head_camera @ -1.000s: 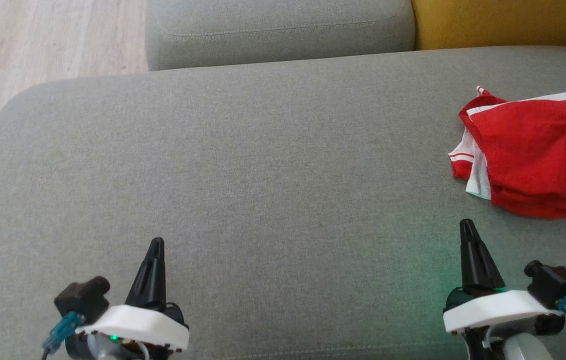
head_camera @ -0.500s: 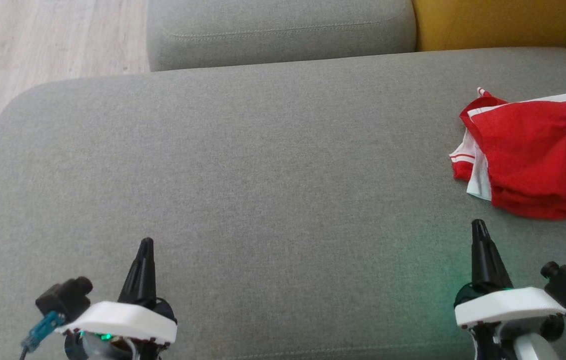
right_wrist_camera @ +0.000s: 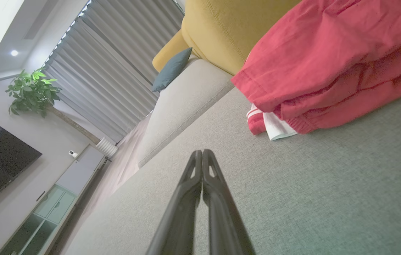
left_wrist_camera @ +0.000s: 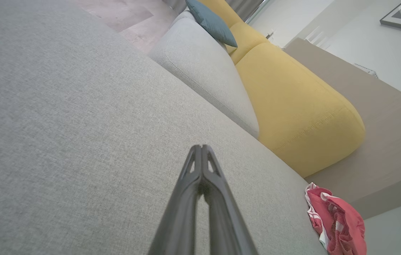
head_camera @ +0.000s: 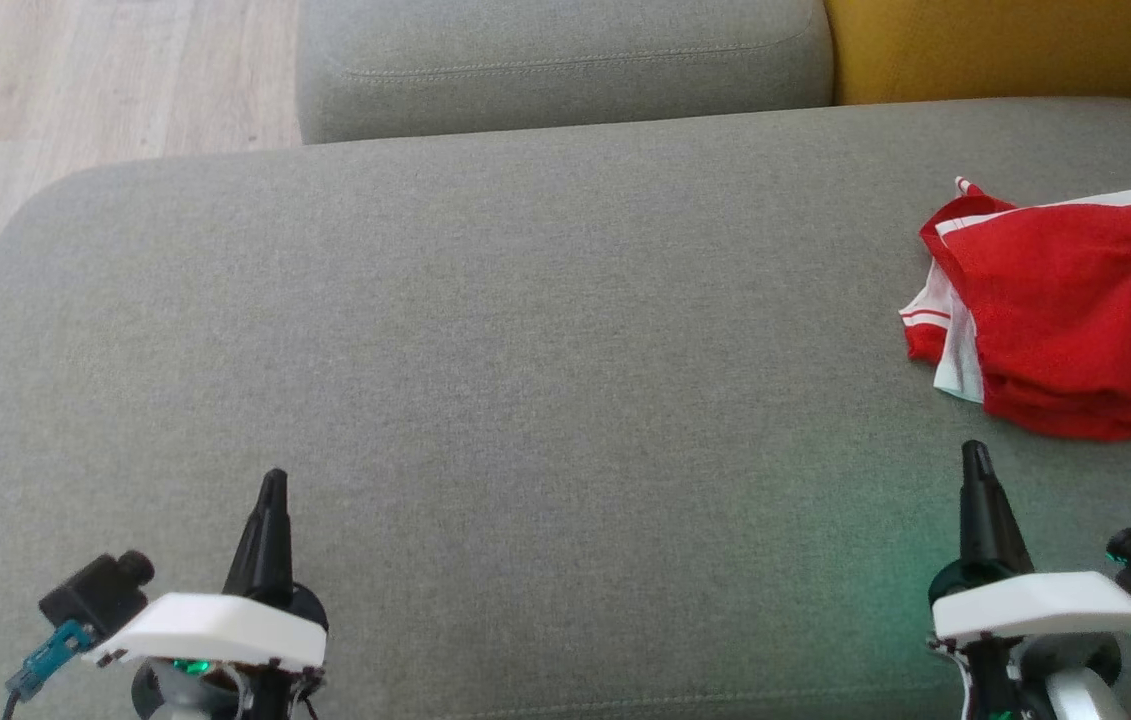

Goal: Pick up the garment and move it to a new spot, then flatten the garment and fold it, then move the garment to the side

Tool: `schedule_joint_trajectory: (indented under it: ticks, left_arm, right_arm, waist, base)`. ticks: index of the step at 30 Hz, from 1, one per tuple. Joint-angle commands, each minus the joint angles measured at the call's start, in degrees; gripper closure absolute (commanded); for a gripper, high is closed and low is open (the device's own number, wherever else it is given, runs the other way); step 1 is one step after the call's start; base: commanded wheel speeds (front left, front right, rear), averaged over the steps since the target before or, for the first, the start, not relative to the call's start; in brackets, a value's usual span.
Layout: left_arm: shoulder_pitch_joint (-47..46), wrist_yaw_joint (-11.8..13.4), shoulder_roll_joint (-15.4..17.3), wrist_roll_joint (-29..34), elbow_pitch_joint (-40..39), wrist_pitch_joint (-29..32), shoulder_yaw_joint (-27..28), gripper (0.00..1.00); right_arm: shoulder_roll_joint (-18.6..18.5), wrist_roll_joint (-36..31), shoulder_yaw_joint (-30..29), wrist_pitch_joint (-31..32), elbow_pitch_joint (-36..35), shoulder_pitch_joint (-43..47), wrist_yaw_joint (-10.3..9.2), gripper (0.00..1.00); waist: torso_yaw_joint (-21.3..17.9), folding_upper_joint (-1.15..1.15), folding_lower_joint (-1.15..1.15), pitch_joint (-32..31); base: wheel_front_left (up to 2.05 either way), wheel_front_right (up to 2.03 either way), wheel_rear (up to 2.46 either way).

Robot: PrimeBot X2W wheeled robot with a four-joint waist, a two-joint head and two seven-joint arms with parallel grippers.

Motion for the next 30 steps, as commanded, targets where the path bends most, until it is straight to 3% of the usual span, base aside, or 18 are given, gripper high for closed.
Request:
schedule_joint_trajectory:
  ticks: [1,30]
  left_arm:
    - [-3.1,-0.48,0.76,-1.57,-1.52,0.34,1.27,1.0]
    - [-4.8,-1.8,1.06,-19.09,-0.27,4.86,4.84,1.0]
  right_arm:
    - [-1.11,1.74,-0.04,0.34,-1.77,-3.28,0.15,1.0]
    - [-1.35,19.78,-2.36,4.76,-1.64,-4.43,0.24,1.0]
  waist:
    - [0.02,0.0,0.0,-0.01]
    - [0.33,0.0,0.0,-0.3]
  base:
    - [0.0,0.0,0.0]
    - [0.0,0.0,0.0]
